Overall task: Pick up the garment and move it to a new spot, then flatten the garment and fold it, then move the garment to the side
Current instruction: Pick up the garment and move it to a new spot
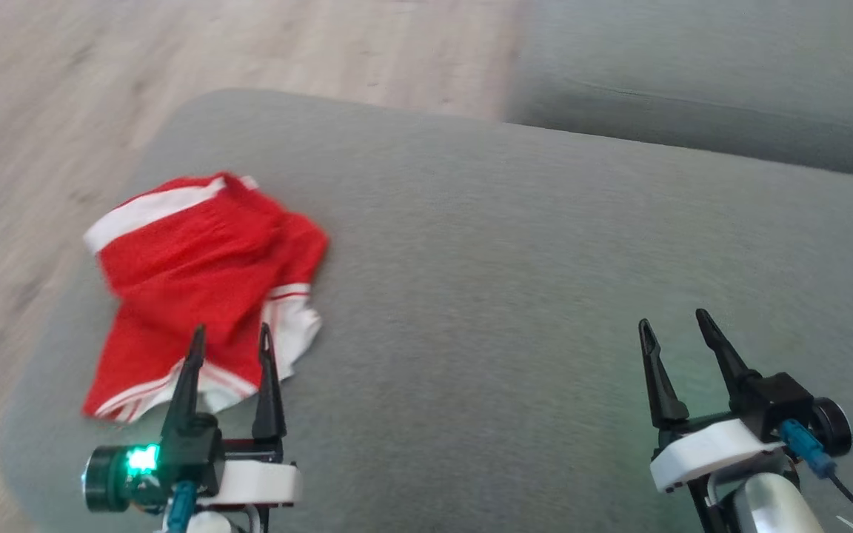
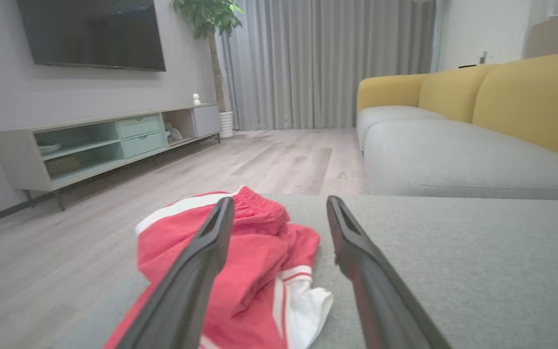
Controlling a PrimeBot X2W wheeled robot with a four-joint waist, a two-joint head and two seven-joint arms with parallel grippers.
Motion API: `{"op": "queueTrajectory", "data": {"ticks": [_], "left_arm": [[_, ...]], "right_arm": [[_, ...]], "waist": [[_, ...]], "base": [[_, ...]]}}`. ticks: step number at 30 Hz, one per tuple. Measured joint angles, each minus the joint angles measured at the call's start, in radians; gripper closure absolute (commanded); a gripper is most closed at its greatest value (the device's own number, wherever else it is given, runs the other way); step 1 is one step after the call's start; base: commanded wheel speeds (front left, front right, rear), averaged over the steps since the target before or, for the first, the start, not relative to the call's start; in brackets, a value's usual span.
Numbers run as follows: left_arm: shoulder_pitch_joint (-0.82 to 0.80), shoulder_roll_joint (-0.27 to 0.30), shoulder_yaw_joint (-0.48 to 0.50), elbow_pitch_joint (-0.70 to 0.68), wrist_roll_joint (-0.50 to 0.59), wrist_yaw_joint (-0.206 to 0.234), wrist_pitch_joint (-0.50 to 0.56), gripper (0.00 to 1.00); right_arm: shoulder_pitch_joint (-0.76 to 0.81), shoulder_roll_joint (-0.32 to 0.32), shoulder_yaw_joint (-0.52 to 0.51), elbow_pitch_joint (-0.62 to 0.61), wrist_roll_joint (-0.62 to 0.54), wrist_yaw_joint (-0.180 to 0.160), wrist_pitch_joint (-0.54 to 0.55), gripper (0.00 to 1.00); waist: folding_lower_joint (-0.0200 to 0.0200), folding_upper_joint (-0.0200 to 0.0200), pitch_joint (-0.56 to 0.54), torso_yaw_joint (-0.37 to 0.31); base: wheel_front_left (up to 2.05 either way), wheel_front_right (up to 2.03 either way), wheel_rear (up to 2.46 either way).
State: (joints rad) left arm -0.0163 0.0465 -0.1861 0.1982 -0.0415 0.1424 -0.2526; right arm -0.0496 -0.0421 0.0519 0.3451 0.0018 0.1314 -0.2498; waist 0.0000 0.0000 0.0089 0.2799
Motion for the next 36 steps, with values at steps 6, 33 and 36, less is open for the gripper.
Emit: {"op": "queueTrajectory", "data": {"ticks": [6,33,36], "left_arm": [[0.001,0.000,0.026,-0.009,0.000,0.009,-0.001,0.00],[-0.566,0.041,0.188,0.320,-0.093,-0.074,0.047,0.00],[-0.668,0.037,0.184,0.430,-0.109,-0.091,0.098,0.00]], "right_arm": [[0.000,0.000,0.000,0.001,0.000,0.000,0.000,0.00],[-0.169,-0.012,-0.054,-0.076,-0.290,0.000,-0.001,0.00],[-0.201,-0.032,-0.052,-0.107,-0.303,0.000,-0.004,0.00]], "waist": [[0.0000,0.0000,0.011,0.132],[0.0003,0.0000,0.377,0.169],[0.0003,0.0000,0.421,0.159]], "base": [[0.00,0.00,0.00],[0.00,0.00,0.00],[0.00,0.00,0.00]]}}
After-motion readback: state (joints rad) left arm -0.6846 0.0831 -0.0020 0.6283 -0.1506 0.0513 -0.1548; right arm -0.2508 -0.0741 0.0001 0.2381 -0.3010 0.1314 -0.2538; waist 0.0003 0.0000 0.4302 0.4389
